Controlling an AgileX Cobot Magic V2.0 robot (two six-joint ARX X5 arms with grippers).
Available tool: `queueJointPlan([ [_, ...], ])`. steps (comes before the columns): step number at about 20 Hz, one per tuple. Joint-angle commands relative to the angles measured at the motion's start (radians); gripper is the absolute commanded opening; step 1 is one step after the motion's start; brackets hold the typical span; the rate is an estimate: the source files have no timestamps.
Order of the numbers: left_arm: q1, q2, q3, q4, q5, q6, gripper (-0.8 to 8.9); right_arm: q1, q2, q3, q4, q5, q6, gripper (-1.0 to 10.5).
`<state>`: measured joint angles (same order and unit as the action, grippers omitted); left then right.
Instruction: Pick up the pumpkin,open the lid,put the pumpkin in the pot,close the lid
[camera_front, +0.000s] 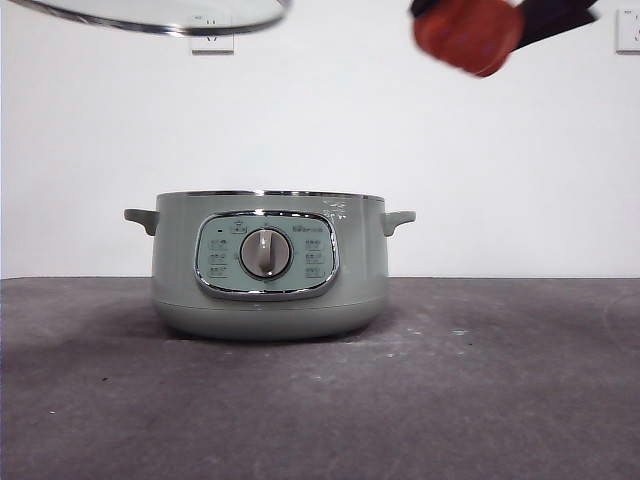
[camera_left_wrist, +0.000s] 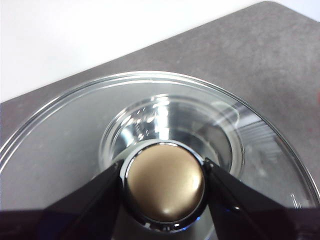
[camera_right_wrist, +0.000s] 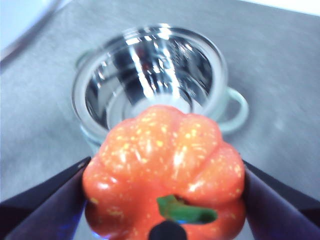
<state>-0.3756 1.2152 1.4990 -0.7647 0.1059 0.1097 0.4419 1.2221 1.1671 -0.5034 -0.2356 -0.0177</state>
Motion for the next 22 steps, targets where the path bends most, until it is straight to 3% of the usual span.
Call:
queueJointPlan([
  [1,0.009,-0.083,0.009,-0.010,-0.009,0.018,-0.09,0.029,0.084,0.003,0.086,0.000,0.018,-0.1],
  [4,0.011,-0.175,0.009,-0.075,-0.027,0.015,-0.09,0.072,0.226,0.076,0.129,0.003,0.016,-0.1],
  [11,0.011,-0.303,0.009,-0.167,-0.027,-0.010,-0.09,0.138,0.667,0.485,0.099,0.016,-0.032,-0.1],
  [14,0.010,-0.315,0.009,-0.174,-0.027,-0.012,-0.09,0.162,0.833,0.615,0.097,0.086,-0.087,-0.1],
  [18,0.010,-0.315,0.009,-0.211,-0.025,-0.013,-0.09,0.189,0.935,0.654,0.105,0.169,-0.178,-0.1],
  [22,0.010,-0.315,0.009,-0.213,-0.021,-0.012,-0.09,0.194,0.963,0.654,0.092,0.188,-0.193,-0.1],
])
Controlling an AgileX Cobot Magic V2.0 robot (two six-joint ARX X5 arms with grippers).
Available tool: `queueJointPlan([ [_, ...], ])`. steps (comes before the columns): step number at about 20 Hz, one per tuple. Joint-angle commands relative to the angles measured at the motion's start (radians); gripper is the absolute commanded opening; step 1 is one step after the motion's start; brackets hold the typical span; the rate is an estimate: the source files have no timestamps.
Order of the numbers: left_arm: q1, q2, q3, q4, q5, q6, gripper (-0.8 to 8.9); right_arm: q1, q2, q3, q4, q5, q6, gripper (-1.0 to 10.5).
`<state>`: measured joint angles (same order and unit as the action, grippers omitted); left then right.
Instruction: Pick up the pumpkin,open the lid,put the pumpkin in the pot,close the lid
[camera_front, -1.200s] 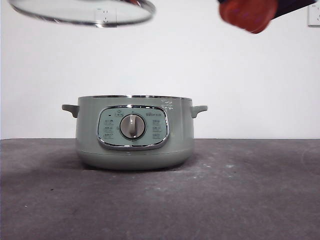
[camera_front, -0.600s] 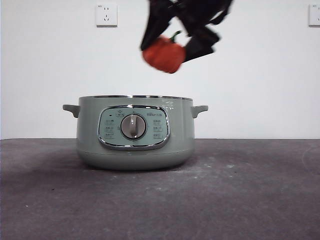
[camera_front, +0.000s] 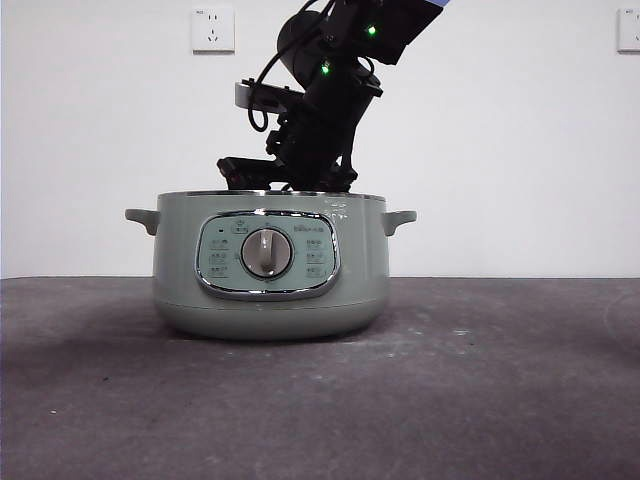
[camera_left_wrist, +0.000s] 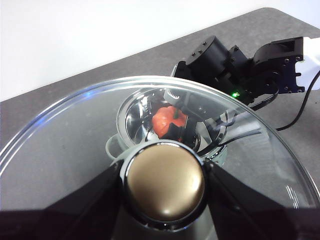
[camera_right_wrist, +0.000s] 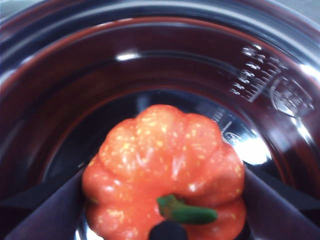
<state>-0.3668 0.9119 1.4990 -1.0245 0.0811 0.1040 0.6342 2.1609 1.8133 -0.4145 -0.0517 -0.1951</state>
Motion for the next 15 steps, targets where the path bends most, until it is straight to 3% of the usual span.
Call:
queueJointPlan([
  [1,0.002,-0.011,0.009,0.046,0.006,-0.006,-0.09,0.002,0.028,0.008,-0.007,0.006,-0.016,-0.1],
  [7,0.002,-0.011,0.009,0.035,0.035,-0.006,-0.09,0.002,0.051,0.008,-0.068,0.002,-0.013,-0.1],
  [8,0.002,-0.011,0.009,0.028,0.035,-0.005,-0.09,0.003,0.051,0.008,-0.062,0.002,-0.005,0.6],
  [10,0.002,-0.011,0.009,0.024,0.035,-0.002,-0.09,0.004,0.051,0.008,-0.058,0.002,0.039,5.0],
  [11,0.002,-0.011,0.009,0.024,0.035,-0.002,-0.09,0.004,0.049,0.008,-0.057,0.002,0.049,6.4],
  [15,0.002,-0.010,0.009,0.024,0.035,0.002,-0.09,0.003,0.010,0.010,-0.047,0.007,0.067,6.6],
])
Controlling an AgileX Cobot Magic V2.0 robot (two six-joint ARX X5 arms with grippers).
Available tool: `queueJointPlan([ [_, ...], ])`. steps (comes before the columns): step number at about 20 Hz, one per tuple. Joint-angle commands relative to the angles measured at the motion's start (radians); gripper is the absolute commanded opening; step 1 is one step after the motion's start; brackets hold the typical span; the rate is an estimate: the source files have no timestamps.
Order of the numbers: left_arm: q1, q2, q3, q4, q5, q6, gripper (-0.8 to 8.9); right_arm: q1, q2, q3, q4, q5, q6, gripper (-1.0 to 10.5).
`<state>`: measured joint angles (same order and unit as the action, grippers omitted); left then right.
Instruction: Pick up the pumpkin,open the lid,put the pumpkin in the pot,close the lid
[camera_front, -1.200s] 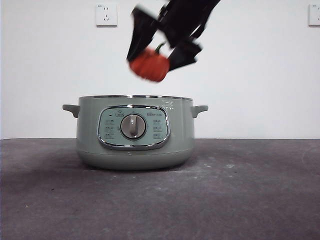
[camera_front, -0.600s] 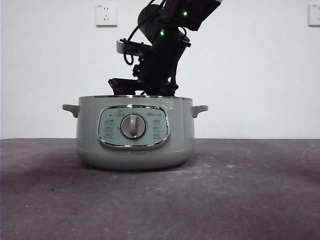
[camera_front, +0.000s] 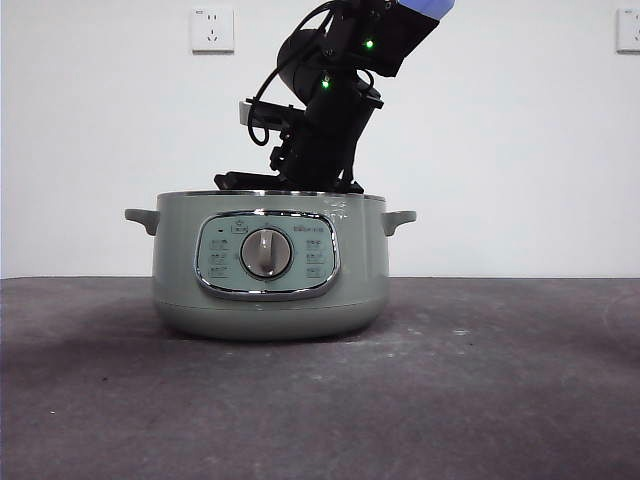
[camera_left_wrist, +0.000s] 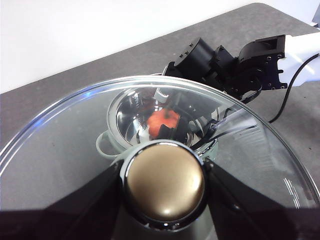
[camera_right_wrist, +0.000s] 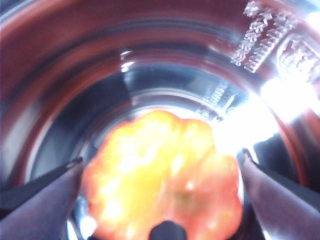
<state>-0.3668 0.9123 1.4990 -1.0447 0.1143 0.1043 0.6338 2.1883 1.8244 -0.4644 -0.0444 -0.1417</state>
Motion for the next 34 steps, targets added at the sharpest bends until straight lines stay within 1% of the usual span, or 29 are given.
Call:
queueJointPlan([
  [1,0.002,-0.010,0.009,0.045,0.002,0.001,-0.09,0.002,-0.033,0.000,0.008,0.000,0.016,6.6],
  [2,0.002,-0.010,0.009,0.044,0.002,0.001,-0.09,0.001,-0.056,0.000,0.006,0.005,0.023,6.6],
  [4,0.002,-0.002,0.009,0.049,0.010,0.001,-0.09,0.001,-0.136,0.000,-0.009,0.059,0.024,6.6],
  [6,0.001,0.030,0.009,0.077,0.062,0.000,-0.09,-0.001,-0.264,0.000,-0.058,0.117,0.080,6.6],
  [8,-0.003,0.078,0.009,0.124,0.084,0.000,-0.09,-0.011,-0.424,0.000,-0.121,0.154,0.116,6.6],
  [10,-0.008,0.129,0.009,0.171,0.104,0.000,-0.09,-0.022,-0.563,0.000,-0.187,0.156,0.127,6.6],
  [14,-0.008,0.245,0.009,0.269,0.104,0.006,-0.09,-0.025,-0.763,0.000,-0.326,0.153,0.127,6.6],
  [19,-0.021,0.365,0.009,0.363,0.104,0.010,-0.09,-0.023,-0.887,0.000,-0.457,0.144,0.128,6.6],
  [23,-0.024,0.464,0.009,0.449,0.105,0.016,-0.09,-0.023,-0.947,0.000,-0.557,0.065,0.152,6.6],
  [25,-0.030,0.507,0.009,0.489,0.105,0.017,-0.09,-0.023,-0.966,0.000,-0.595,0.042,0.153,6.6],
  [34,-0.047,0.680,0.009,0.667,0.101,0.047,-0.09,-0.023,-1.013,0.000,-0.734,0.042,0.154,6.6],
])
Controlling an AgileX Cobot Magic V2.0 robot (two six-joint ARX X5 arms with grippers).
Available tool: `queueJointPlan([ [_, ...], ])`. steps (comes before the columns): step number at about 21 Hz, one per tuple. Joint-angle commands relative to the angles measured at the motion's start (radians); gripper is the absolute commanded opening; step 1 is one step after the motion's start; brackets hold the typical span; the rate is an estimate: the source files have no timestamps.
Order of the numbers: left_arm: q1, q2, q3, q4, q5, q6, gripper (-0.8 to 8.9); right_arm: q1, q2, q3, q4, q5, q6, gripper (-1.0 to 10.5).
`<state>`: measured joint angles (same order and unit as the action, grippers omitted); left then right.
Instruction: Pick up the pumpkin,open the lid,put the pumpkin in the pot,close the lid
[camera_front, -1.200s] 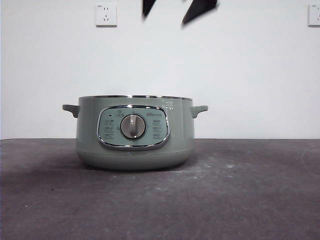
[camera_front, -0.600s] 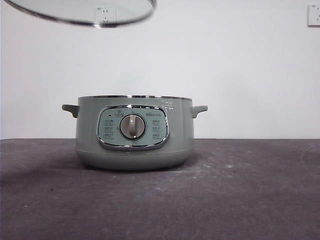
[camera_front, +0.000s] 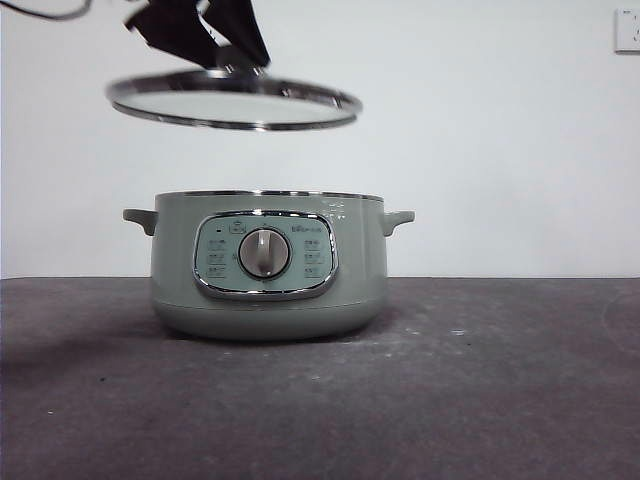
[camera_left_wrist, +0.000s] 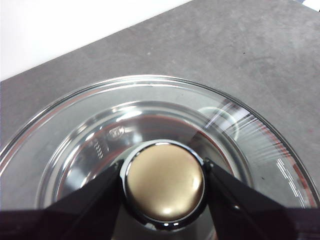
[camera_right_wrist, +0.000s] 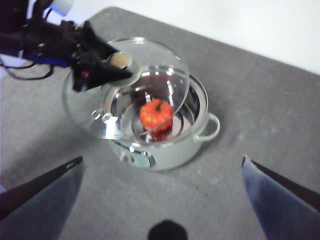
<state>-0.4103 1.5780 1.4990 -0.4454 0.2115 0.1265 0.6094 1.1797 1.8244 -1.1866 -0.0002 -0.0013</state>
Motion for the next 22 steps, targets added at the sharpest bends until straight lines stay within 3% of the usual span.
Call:
queueJointPlan([
  [1,-0.003,0.028,0.009,0.081,0.004,0.031,-0.09,0.002,-0.005,0.000,-0.019,-0.002,0.019,6.6],
  [11,-0.003,0.168,0.009,0.198,0.004,0.036,-0.09,0.002,-0.011,0.000,-0.052,-0.002,0.030,6.6],
  [22,-0.003,0.205,0.009,0.208,0.006,0.035,-0.09,0.002,-0.011,0.000,-0.054,-0.002,0.029,6.6],
])
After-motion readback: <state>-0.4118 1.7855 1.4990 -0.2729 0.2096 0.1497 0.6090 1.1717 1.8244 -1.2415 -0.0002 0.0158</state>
